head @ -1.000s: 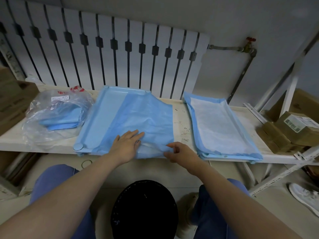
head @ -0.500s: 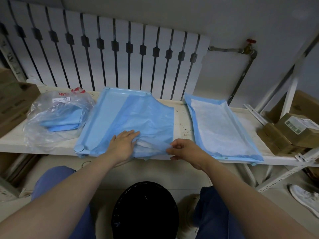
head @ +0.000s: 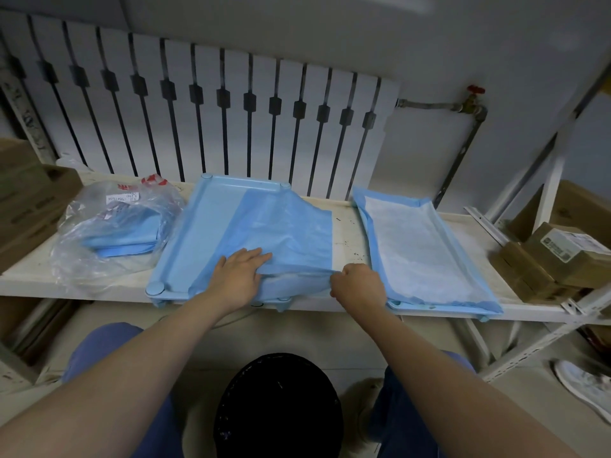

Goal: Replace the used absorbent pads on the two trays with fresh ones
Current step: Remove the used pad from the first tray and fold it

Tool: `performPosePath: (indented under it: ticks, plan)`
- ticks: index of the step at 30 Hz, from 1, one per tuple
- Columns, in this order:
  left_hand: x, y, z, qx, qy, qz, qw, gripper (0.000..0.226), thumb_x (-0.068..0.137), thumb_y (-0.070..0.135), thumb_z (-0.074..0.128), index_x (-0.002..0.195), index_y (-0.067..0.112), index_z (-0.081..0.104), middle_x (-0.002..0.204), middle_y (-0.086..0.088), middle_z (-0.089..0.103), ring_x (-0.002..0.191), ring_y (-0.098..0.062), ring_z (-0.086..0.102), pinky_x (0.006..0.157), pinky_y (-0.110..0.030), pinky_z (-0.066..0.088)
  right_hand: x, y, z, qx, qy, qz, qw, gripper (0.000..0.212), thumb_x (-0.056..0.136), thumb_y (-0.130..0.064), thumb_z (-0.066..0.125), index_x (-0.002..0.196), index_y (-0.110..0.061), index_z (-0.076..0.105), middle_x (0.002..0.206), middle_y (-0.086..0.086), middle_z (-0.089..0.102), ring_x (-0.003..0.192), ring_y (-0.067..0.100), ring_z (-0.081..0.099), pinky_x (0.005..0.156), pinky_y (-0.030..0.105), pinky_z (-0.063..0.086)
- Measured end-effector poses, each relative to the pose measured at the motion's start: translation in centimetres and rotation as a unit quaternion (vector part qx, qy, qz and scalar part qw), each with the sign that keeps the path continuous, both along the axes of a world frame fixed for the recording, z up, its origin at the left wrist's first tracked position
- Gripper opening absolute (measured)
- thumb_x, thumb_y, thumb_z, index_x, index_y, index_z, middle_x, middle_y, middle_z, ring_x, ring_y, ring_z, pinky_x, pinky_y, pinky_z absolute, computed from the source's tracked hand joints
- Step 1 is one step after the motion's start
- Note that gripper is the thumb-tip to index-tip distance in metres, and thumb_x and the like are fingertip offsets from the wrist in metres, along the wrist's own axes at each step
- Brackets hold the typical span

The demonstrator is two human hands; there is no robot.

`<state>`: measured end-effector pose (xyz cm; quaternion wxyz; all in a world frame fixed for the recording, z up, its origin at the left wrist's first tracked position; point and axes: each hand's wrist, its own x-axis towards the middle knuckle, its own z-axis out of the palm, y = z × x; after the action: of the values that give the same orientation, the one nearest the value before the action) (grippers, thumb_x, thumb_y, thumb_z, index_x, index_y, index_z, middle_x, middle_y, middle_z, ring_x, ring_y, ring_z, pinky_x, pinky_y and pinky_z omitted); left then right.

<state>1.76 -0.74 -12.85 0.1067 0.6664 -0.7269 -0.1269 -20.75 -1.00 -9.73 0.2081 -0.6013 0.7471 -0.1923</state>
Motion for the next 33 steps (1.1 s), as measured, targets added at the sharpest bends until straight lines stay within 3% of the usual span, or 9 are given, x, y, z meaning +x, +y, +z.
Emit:
performPosePath:
  ticks: [2, 5, 13, 16, 19, 23, 27, 30, 33]
  plan:
    - [-0.1, 0.2, 0.1, 0.004, -0.008, -0.005, 1.000, 0.053, 0.100, 0.016, 0.031, 0.149, 0.032, 0.025, 0.158, 0.007, 0.019, 0.146, -0.018, 0.014, 0.118, -0.044, 0.011, 0.1, 0.1, -0.2, 0.014, -0.041, 0.002, 0.999, 0.006, 0.078, -0.020, 0.053, 0.078, -0.014, 0.052, 0.085, 0.006, 0.067, 0.075, 0.022, 0.063, 0.063, 0.030, 0.053]
    - [-0.1, 0.7, 0.2, 0.017, -0.003, -0.015, 1.000, 0.054, 0.098, 0.013, 0.031, 0.149, 0.031, 0.026, 0.158, 0.008, 0.019, 0.146, -0.017, 0.014, 0.118, -0.043, 0.010, 0.0, 0.6, -0.8, 0.057, -0.143, 0.002, 0.988, 0.026, 0.075, -0.024, 0.062, 0.093, -0.018, 0.046, 0.094, 0.008, 0.065, 0.086, 0.026, 0.066, 0.077, 0.044, 0.058]
    - [0.8, 2.4, -0.2, 0.073, -0.013, -0.057, 0.996, 0.051, 0.102, 0.016, 0.030, 0.149, 0.034, 0.023, 0.158, 0.010, 0.016, 0.147, -0.017, 0.011, 0.119, -0.043, 0.007, 0.0, 1.2, -2.2, 0.031, -0.048, -0.019, 0.998, 0.013, 0.085, -0.022, 0.047, 0.086, -0.010, 0.051, 0.090, 0.007, 0.063, 0.084, 0.027, 0.063, 0.073, 0.033, 0.052]
    - [0.7, 2.4, -0.1, 0.078, -0.027, -0.042, 0.996, 0.048, 0.103, 0.021, 0.031, 0.149, 0.033, 0.026, 0.158, 0.009, 0.017, 0.146, -0.017, 0.012, 0.119, -0.043, 0.008, 0.1, 0.8, -2.4, 0.031, -0.088, -0.008, 0.996, 0.010, 0.081, -0.019, 0.053, 0.084, -0.010, 0.050, 0.085, 0.012, 0.070, 0.078, 0.030, 0.069, 0.073, 0.042, 0.058]
    - [0.3, 2.4, 0.4, 0.099, -0.077, -0.020, 0.992, 0.045, 0.103, 0.026, 0.029, 0.147, 0.029, 0.031, 0.158, 0.009, 0.017, 0.146, -0.017, 0.012, 0.119, -0.046, 0.007, -0.4, 1.2, -3.2, 0.081, -0.045, 0.042, 0.995, 0.012, 0.082, -0.023, 0.051, 0.076, -0.012, 0.051, 0.078, 0.012, 0.071, 0.071, 0.030, 0.070, 0.070, 0.043, 0.060]
    - [-0.3, 2.6, 0.7, 0.114, -0.139, 0.003, 0.984, 0.046, 0.099, 0.025, 0.034, 0.144, 0.026, 0.039, 0.158, 0.008, 0.018, 0.146, -0.019, 0.011, 0.119, -0.049, 0.003, -1.0, 2.1, -2.7, 0.077, 0.013, 0.047, 0.996, 0.027, 0.087, -0.031, 0.044, 0.078, -0.009, 0.056, 0.079, 0.009, 0.069, 0.069, 0.025, 0.065, 0.066, 0.031, 0.054]
    - [-1.7, 2.6, 1.3, 0.122, -0.115, -0.013, 0.986, 0.074, 0.089, 0.039, 0.052, 0.152, 0.030, 0.014, 0.161, 0.005, -0.004, 0.147, -0.020, -0.009, 0.116, -0.054, -0.009, -0.6, 3.0, -0.7, 0.234, -0.056, 0.140, 0.961, 0.047, 0.093, -0.050, 0.048, 0.077, -0.006, 0.056, 0.056, 0.004, 0.061, 0.039, 0.012, 0.052, 0.045, 0.020, 0.046]
    - [-3.7, 2.4, 1.7, 0.101, -0.079, -0.097, 0.987, 0.092, 0.082, 0.052, 0.060, 0.151, 0.038, 0.001, 0.159, 0.012, -0.012, 0.146, -0.014, -0.016, 0.114, -0.054, -0.014, -1.1, 3.0, 0.6, 0.290, -0.066, 0.203, 0.933, 0.048, 0.087, -0.056, 0.057, 0.071, -0.010, 0.051, 0.058, 0.002, 0.057, 0.041, 0.010, 0.047, 0.047, 0.019, 0.042]
    - [-5.7, 2.1, 1.3, 0.061, -0.077, -0.143, 0.985, 0.098, 0.076, 0.059, 0.064, 0.150, 0.041, 0.002, 0.159, 0.014, -0.008, 0.146, -0.013, -0.015, 0.111, -0.054, -0.018, -2.2, 1.4, 0.6, 0.272, -0.161, 0.116, 0.942, 0.053, 0.083, -0.063, 0.055, 0.070, -0.013, 0.048, 0.058, 0.004, 0.047, 0.048, 0.015, 0.041, 0.049, 0.024, 0.036]
